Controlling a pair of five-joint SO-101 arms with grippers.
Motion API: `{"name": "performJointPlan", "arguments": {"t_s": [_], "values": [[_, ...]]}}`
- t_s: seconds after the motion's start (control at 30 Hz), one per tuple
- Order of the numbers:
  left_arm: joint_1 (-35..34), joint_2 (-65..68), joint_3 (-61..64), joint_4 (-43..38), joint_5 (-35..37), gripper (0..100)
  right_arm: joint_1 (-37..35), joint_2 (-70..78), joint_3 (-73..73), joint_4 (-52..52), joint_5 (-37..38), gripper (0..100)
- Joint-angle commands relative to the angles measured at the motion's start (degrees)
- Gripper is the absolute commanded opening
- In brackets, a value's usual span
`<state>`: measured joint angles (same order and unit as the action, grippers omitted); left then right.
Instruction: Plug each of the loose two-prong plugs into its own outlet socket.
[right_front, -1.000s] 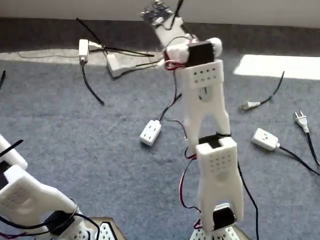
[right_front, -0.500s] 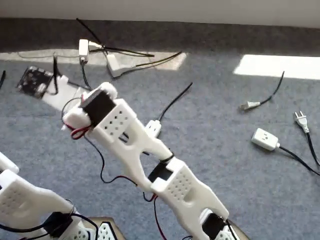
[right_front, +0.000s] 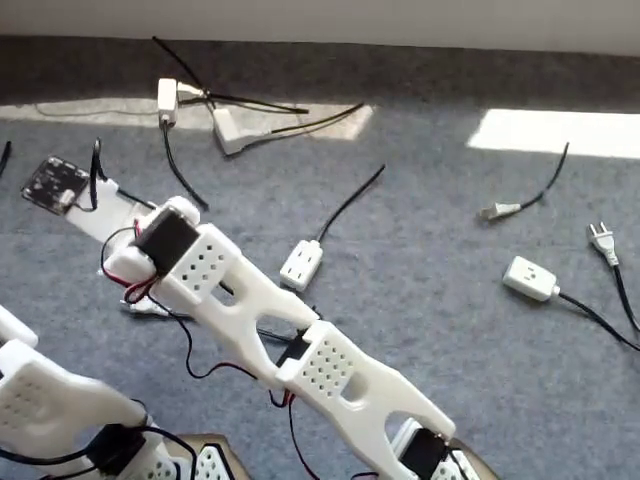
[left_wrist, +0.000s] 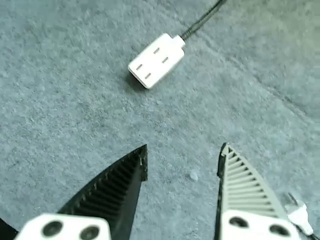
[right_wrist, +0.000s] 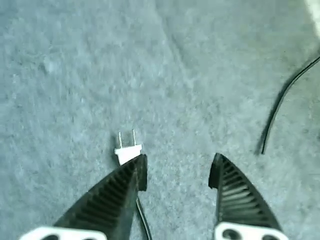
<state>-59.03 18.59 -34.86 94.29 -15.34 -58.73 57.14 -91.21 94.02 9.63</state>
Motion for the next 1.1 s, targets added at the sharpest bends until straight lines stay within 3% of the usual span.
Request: {"name": "performJointPlan", "arguments": {"t_s": [0.0,0.2,0.33,0.53,0.67,0.77,1.07], "values": [[5.32,-1.19,0.57,6.95,0.88,23,3.38,-3.82,-10.77,-0.22,-0.88,20.7],[12.0,-1.19,11.38,6.95,15.47,23,10.68,-13.93,-9.36,7.16,-0.79,20.7],[19.03,-1.19,22.29,6.95,20.92,23,19.65,-20.0,-9.27,7.16,-1.05,20.7],[27.38,-0.75,31.69,6.95,36.84,23,29.23,-21.41,-5.05,7.16,-1.05,20.7],[32.04,-0.66,34.68,5.98,44.04,23,30.64,-21.49,1.54,7.16,-1.05,20.7],[34.07,-0.66,37.76,0.44,48.44,23,30.37,-21.49,4.0,7.08,-1.05,20.7],[34.15,-0.57,44.97,-9.49,53.8,23,30.29,-21.41,4.35,7.08,-1.05,20.7]]}}
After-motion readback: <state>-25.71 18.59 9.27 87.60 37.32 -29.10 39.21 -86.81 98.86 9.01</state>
